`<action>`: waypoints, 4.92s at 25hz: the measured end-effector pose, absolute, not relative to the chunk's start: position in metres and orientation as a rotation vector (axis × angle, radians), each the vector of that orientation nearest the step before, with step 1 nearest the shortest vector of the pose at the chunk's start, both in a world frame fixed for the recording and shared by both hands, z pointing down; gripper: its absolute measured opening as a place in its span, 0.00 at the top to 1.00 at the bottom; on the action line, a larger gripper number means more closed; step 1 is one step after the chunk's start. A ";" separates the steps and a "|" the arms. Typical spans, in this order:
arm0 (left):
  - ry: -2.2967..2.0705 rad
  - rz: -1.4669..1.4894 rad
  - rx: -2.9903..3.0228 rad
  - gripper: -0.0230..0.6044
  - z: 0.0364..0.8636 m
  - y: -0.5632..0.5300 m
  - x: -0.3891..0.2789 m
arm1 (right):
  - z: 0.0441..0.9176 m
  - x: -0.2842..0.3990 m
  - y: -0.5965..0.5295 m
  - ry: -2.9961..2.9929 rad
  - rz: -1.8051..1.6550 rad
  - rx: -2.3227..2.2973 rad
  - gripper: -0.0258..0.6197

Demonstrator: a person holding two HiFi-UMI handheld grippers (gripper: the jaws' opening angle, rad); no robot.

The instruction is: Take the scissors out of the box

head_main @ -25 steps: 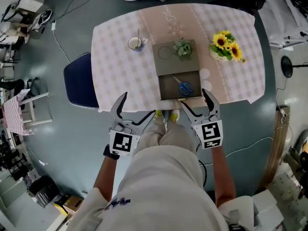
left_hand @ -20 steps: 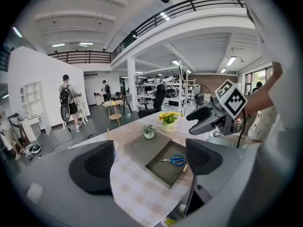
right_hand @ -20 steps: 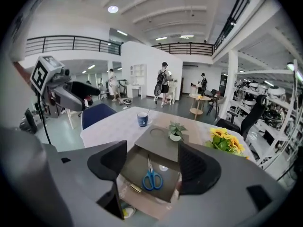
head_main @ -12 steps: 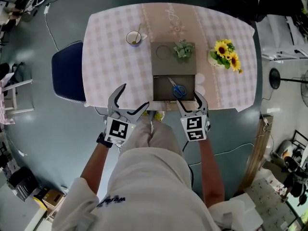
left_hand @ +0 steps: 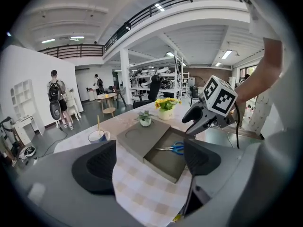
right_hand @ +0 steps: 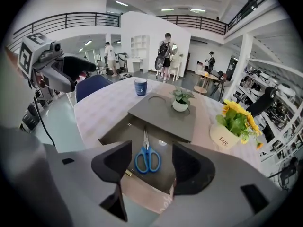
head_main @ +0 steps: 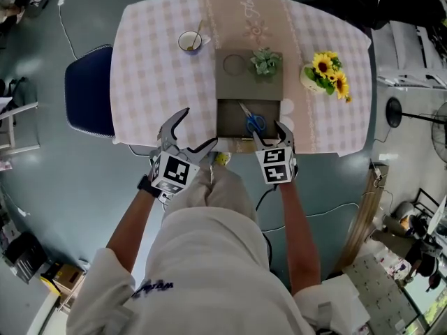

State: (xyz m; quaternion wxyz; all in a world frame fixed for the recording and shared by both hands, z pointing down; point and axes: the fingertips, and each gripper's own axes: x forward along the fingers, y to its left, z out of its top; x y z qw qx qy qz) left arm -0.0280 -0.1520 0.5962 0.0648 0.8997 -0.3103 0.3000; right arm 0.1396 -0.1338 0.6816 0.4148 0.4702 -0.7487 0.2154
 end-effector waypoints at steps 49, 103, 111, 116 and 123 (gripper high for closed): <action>-0.891 0.846 2.605 0.29 0.630 -0.147 -0.010 | 0.797 0.129 -0.132 -1.701 0.682 0.850 0.71; -0.910 0.754 2.659 0.35 0.602 -0.148 -0.009 | 0.731 0.138 -0.121 -1.749 0.763 1.022 0.82; -0.913 0.738 2.676 0.35 0.595 -0.150 -0.007 | 0.718 0.143 -0.116 -1.751 0.770 1.063 0.82; -0.908 0.737 2.674 0.35 0.593 -0.148 -0.005 | 0.710 0.145 -0.116 -1.757 0.787 1.091 0.82; -0.915 0.731 2.672 0.35 0.587 -0.147 -0.002 | 0.689 0.146 -0.120 -1.798 0.808 1.150 0.82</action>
